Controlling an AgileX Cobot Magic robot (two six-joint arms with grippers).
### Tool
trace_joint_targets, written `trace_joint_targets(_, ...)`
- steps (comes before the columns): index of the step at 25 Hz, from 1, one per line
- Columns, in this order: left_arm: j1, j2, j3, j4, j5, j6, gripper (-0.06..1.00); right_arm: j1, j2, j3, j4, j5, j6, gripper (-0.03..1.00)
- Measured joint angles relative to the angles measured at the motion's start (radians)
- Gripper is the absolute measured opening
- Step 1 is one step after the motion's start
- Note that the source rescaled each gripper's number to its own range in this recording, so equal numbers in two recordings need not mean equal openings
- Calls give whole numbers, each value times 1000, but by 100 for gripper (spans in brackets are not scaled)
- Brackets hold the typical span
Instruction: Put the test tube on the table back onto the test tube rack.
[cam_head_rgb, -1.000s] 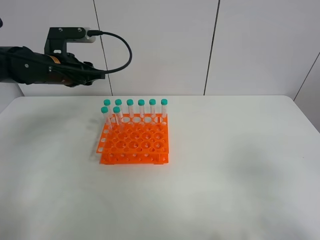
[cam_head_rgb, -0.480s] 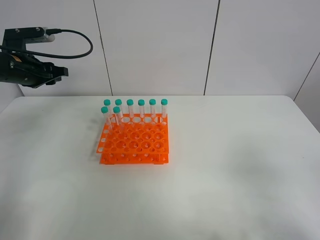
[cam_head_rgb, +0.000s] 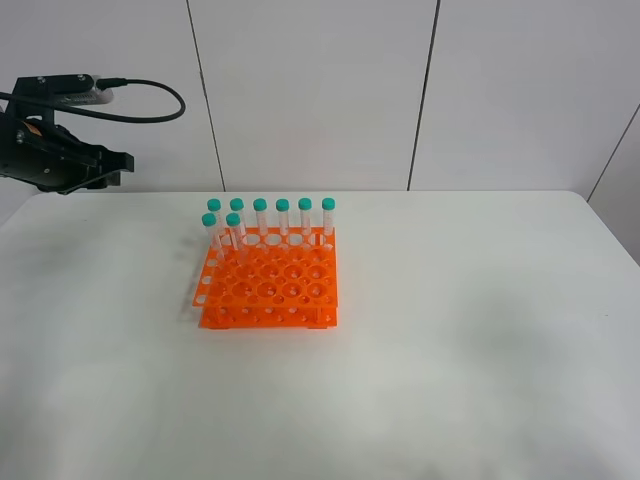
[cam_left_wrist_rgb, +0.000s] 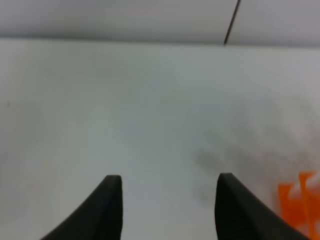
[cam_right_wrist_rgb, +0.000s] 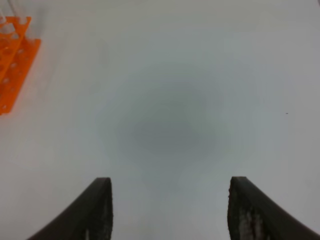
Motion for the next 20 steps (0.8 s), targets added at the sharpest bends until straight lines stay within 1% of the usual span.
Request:
trace_joint_targets(13,0,-92,-7,5,332,0,41,0,0,0,0,0,0,86)
trace_joint_targets(17,0,-97,-8,6,443,18,41,0,0,0,0,0,0,86)
trace_joint_targets(20,0,-112,-8,8,480,27,41,0,0,0,0,0,0,86)
